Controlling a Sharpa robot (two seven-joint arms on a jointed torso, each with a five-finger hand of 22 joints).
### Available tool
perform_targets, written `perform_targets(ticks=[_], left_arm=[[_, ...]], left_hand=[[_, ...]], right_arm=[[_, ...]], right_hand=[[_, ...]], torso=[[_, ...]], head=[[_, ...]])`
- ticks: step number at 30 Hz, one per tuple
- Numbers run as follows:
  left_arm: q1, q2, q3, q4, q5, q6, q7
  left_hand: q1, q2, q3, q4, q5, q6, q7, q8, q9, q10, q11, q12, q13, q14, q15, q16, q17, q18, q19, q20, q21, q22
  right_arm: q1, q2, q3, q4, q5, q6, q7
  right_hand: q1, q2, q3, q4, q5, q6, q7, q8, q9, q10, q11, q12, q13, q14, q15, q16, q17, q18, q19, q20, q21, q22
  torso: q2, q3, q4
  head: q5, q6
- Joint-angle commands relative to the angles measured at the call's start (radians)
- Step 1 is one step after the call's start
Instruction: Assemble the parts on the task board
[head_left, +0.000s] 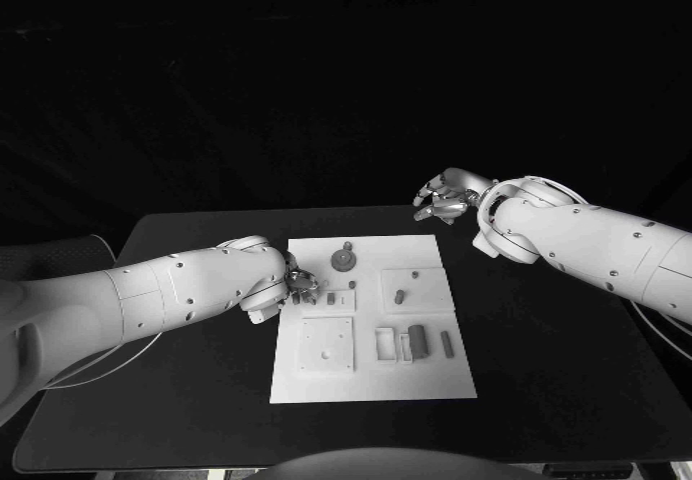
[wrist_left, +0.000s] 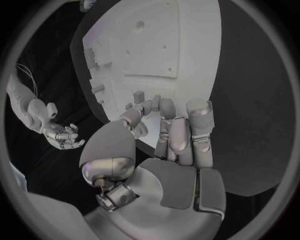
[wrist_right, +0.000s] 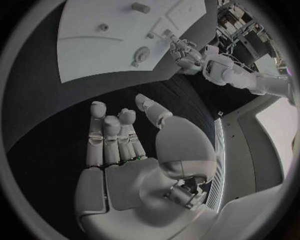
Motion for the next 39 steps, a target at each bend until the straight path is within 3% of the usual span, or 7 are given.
perform_targets(ticks=[1,24,39], left_arm=[[0.0,0.003,0.0,0.0,-0.004,0.015,0.0],[0.0,0.008,0.0,0.0,-0.029,0.009,0.015],[0.0,0.008,0.0,0.007,-0.107,0.103,0.014]], left_hand=[[0.0,-0.009,0.0,0.004,-0.002,0.0,-0.005,0.052,0.068,0.039,-0.042,0.004,0.001,-0.015,-0.005,-0.005,-0.001,0.064,0.011,-0.007,-0.003,-0.001],[0.025,-0.027,0.004,-0.004,-0.009,-0.007,-0.005,0.059,0.062,0.036,-0.042,0.005,0.001,-0.019,-0.006,-0.011,-0.011,0.065,0.012,-0.01,-0.004,-0.001],[0.058,-0.042,0.004,-0.009,-0.019,-0.027,0.002,0.055,0.05,0.025,-0.037,0.003,-0.001,-0.034,-0.002,-0.03,-0.04,0.063,0.008,-0.009,-0.01,-0.004]], right_arm=[[0.0,0.0,0.0,0.002,-0.006,0.01,0.003],[0.0,-0.003,0.0,0.006,-0.006,0.01,0.003],[0.0,-0.004,0.0,0.006,-0.006,0.011,0.003]], right_hand=[[0.0,0.009,0.006,0.002,0.005,0.003,0.007,0.006,-0.001,-0.004,-0.001,0.005,-0.001,0.001,-0.006,0.006,-0.001,0.011,0.0,-0.004,-0.004,0.013],[0.0,0.009,0.006,0.002,0.006,0.003,0.007,0.006,-0.001,-0.004,-0.001,0.005,-0.001,0.001,-0.006,0.006,-0.002,0.011,0.0,-0.004,-0.004,0.013],[-0.001,0.009,0.006,0.002,0.006,0.003,0.007,0.007,-0.001,-0.004,-0.001,0.005,-0.001,0.001,-0.006,0.006,-0.002,0.011,0.0,-0.004,-0.004,0.014]], torso=[[0.0,0.0005,0.0001],[0.0,0.0,0.0004],[0.0,0.0006,0.0]], head=[[-0.001,0.0],[-0.007,0.0],[-0.009,-0.005]])
